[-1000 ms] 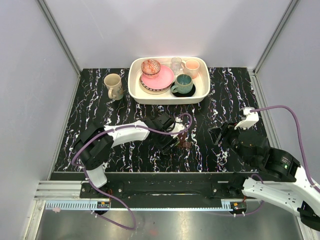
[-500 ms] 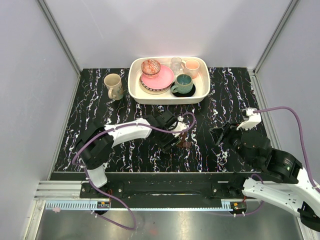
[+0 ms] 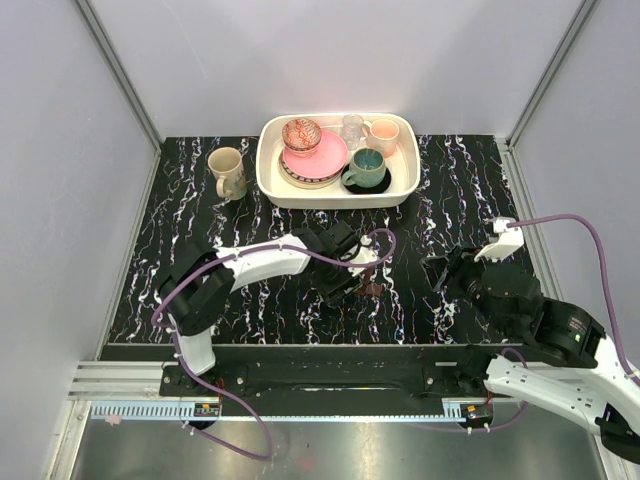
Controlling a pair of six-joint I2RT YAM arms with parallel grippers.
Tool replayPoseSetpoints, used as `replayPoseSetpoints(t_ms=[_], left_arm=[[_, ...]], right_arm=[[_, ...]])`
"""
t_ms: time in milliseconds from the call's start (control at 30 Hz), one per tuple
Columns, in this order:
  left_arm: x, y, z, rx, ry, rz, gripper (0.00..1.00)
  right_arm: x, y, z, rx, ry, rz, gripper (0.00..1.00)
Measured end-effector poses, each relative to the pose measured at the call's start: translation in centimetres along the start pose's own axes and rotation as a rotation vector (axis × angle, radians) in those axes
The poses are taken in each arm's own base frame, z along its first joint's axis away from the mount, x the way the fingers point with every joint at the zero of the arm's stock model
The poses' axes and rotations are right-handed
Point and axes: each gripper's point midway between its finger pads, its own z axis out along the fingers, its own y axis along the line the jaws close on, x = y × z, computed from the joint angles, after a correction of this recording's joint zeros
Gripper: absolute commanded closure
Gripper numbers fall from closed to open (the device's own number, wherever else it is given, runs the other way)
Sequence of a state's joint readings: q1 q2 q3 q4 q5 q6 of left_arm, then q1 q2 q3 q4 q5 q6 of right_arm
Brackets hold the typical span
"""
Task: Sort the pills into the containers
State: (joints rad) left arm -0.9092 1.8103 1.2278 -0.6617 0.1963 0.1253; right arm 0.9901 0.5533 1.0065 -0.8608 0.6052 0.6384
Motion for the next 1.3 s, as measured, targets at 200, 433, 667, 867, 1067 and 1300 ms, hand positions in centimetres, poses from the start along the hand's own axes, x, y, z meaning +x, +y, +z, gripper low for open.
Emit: replayPoseSetpoints(t_ms=[200, 433, 667, 867, 1067, 1300], left_arm=[[-0.09, -0.34, 0.14, 0.004, 0.005, 0.012, 1.00], [0.32, -0.39, 0.38, 0.007, 0.038, 0.016, 1.00], [0.32, -0.13, 0.57, 0.001, 0.061, 0.028, 1.00], [0.44, -0.01, 0.37, -0.005, 0.079, 0.036, 1.00], [0.32, 0.16, 0.05, -0.012, 0.091, 0.045, 1.00], [0.75, 0.38, -0.05, -0.022, 0.116, 0.055, 1.00]], right_arm=[[0.06, -0.18, 0.01, 0.008, 0.000, -0.002, 1.00], [-0.04, -0.28, -0.20, 0.004, -0.007, 0.013, 1.00], [0.00, -0.37, -0.24, 0.003, -0.008, 0.018, 1.00], [0.22, -0.44, -0.18, 0.006, -0.005, 0.024, 1.00], [0.39, -0.51, -0.11, 0.009, -0.001, 0.023, 1.00], [0.30, -0.52, -0.22, 0.006, -0.005, 0.030, 1.00]])
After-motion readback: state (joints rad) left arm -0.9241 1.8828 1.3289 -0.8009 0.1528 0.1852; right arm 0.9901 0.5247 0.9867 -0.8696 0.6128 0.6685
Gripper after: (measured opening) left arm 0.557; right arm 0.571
